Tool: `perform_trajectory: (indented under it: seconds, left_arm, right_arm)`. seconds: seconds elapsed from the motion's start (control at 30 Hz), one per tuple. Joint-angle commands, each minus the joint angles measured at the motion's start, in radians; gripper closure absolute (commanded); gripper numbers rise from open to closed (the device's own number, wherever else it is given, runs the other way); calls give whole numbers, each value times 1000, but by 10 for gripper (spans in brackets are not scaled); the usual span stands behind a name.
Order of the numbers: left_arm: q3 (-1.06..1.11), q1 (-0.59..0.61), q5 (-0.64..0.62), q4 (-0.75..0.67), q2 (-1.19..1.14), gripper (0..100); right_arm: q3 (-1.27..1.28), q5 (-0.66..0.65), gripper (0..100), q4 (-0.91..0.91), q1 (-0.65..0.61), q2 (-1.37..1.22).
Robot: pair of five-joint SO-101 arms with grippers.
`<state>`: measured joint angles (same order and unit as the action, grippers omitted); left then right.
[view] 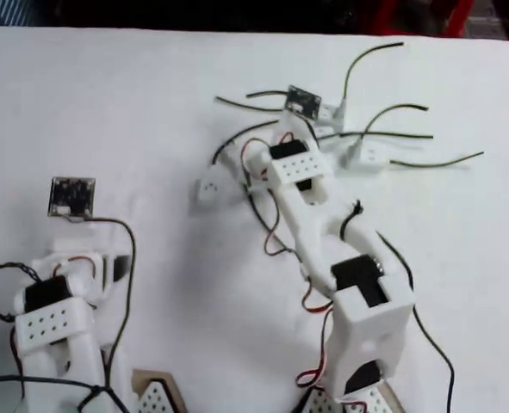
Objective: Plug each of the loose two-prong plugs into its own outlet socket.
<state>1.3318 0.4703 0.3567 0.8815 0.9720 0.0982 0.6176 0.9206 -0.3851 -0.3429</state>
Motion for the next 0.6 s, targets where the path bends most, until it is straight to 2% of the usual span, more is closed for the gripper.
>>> perform_trajectory:
  seconds: [0.0, 0.2, 0.37, 0.57]
  left_arm:
    - [2, 8, 5, -15, 21, 695]
    - [2, 8, 5, -15, 21, 695]
    - [2, 8, 5, -14, 21, 695]
    - [2, 8, 5, -14, 21, 695]
  right_arm:
    - [-43, 8, 861, -10, -1, -13]
    - [-43, 8, 868, -5, 25, -19]
    - [-43, 2, 951, -12, 48, -28]
    - [-43, -14, 981, -5, 45, -19]
